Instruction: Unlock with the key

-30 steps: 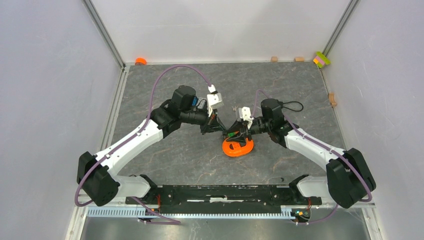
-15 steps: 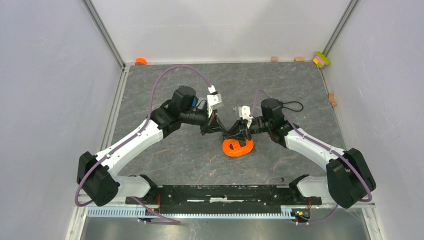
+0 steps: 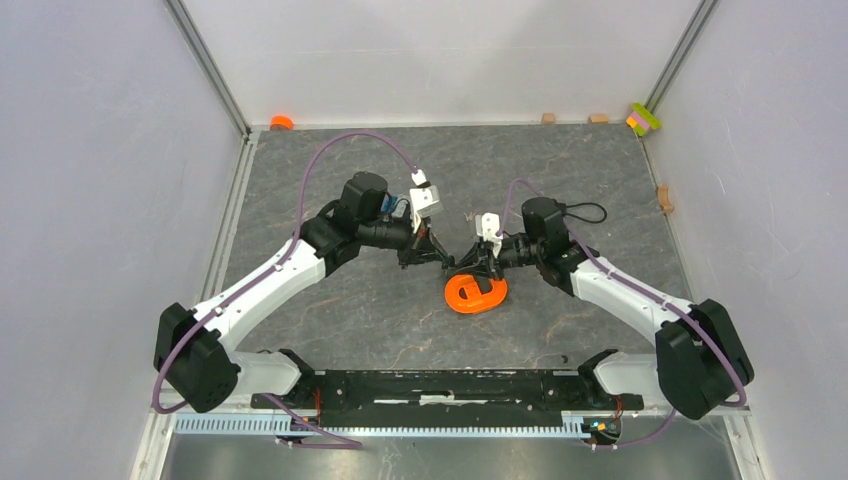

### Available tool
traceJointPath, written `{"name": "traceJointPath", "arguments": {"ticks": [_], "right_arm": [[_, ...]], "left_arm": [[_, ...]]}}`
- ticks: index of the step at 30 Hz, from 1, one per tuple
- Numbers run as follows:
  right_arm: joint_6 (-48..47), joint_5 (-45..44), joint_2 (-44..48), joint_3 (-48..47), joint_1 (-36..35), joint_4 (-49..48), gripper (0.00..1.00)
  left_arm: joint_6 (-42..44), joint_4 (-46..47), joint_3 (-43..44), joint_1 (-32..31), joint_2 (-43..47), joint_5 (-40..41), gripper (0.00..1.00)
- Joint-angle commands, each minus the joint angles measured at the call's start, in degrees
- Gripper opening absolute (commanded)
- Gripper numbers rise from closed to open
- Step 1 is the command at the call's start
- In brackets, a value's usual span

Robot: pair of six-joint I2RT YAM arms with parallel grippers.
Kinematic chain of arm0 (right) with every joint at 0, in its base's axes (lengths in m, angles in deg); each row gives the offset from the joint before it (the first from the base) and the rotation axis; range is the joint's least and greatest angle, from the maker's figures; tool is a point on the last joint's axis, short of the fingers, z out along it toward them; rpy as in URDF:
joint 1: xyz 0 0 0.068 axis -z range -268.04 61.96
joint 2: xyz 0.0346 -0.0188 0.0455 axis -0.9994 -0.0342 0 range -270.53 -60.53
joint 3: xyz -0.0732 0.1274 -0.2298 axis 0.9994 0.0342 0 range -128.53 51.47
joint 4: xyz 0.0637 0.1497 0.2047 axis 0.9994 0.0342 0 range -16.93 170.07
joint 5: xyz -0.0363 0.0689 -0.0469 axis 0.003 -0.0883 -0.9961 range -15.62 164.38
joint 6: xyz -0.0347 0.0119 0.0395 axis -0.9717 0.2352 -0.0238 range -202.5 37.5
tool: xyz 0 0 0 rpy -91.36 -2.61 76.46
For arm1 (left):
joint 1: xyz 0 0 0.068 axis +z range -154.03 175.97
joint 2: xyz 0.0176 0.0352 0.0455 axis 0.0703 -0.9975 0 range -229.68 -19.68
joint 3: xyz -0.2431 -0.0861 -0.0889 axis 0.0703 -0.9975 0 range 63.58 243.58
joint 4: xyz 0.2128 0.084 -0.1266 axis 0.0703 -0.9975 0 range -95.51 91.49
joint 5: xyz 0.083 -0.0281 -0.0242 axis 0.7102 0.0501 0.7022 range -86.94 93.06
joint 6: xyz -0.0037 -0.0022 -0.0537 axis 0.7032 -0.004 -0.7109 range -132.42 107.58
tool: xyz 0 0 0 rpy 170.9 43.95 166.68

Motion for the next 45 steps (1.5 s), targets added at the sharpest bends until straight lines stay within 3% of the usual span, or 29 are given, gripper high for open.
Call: {"name": "traceJointPath", "arguments": {"ticks": [1, 6, 10, 16, 20, 24, 30, 37, 42, 45], "right_arm": [[-3.89, -3.64, 2.43, -2.38, 0.46, 2.07, 0.03], [-5.1, -6.57, 3.4, -2.29, 0.47, 3.01, 0.0], [-5.61, -9.54, 3.95, -2.38, 0.45, 3.43, 0.0], [-7.45, -11.65, 4.56, -2.55, 0.3, 4.4, 0.0], [-9.19, -13.74, 4.57, -2.9, -0.37, 7.21, 0.0], [-11.05, -18.0, 4.87, -2.92, -2.25, 8.19, 0.0], [-11.16, -22.78, 6.23, -2.05, -3.78, 6.63, 0.0], [-10.91, -24.78, 6.96, -1.42, -4.51, 5.49, 0.0], [-10.98, -25.28, 6.43, -1.15, -5.1, 5.49, 0.0], [-11.06, -25.59, 6.42, -1.06, -5.11, 5.56, 0.0]], "left_arm": [[-1.24, 1.81, -0.75, 1.08, 1.95, -0.99, 0.02], [1.95, 0.13, -1.42, 1.18, 1.82, 1.57, 0.03], [3.93, -0.68, -1.65, 1.16, 0.98, 2.41, 0.1], [4.34, -2.3, -0.17, 1.18, -1.21, 2.72, 0.33], [2.86, -2.29, 1.61, 1.18, -2.44, 2.98, 0.58], [0.74, -1.27, 4.11, 1.18, -4.0, 4.38, 0.71], [-6.0, 0.91, 6.77, 1.18, -8.32, 6.19, 0.71], [-15.53, 5.81, 5.16, 1.26, -12.16, 5.27, 0.61], [-18.42, 6.79, 7.02, 1.2, -15.05, 3.1, 0.56], [-18.92, 6.47, 7.63, 1.22, -16.29, 2.11, 0.48]]}}
